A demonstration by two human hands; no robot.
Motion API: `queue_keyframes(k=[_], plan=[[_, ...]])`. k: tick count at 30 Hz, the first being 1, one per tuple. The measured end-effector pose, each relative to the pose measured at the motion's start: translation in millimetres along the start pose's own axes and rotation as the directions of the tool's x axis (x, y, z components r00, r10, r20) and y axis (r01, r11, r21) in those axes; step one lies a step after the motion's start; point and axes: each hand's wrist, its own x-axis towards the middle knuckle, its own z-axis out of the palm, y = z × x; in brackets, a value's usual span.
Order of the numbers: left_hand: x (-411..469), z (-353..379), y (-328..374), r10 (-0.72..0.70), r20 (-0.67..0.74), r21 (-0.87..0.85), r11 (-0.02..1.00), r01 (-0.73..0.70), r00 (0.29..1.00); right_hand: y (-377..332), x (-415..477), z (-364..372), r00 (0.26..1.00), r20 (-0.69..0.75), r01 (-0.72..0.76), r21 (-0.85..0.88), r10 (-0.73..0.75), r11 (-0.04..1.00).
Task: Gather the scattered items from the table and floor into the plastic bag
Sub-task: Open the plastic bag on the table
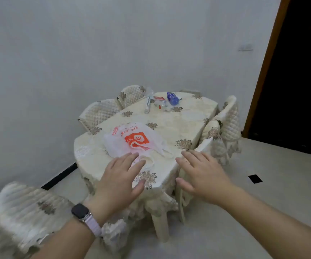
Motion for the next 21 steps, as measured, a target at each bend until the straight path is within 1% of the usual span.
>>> queue_keyframes(k=[1,2,4,6,9,13,18,21], plan=[[12,5,2,0.003,0.015,0.002,1.0,-0.003,1.0,12,8,6,0.999,0.032,0.008,0.01,-0.008,1.0],[23,9,3,-0.016,-0.002,-0.001,1.0,0.016,1.0,21,16,10,0.999,0.053,-0.007,0.017,0.007,1.0],[38,21,3,-0.028,0.004,0.015,0.999,0.028,1.0,36,30,24,0.998,0.058,0.004,0.014,-0.005,1.0],[47,31,-1,-0.045,0.022,0.012,0.999,0.045,0.999,44,45,37,0.997,0.08,0.004,0.055,-0.008,0.999],[56,44,-10,-0.089,0.046,0.029,0.996,0.088,0.995,51,62,55,0.997,0.067,0.043,0.066,-0.048,0.997],[67,69,-30,-0.148,0.097,0.01,0.989,0.147,0.984,58,87,81,0.995,0.083,0.039,0.088,-0.047,0.995],[84,114,-62,-0.127,0.128,-0.027,0.991,0.132,0.984,59,116,122,0.985,0.163,0.041,0.121,-0.061,0.992],[99,146,-87,-0.12,0.149,-0.063,0.989,0.131,0.981,59,137,149,0.979,0.199,0.019,0.114,-0.042,0.993]])
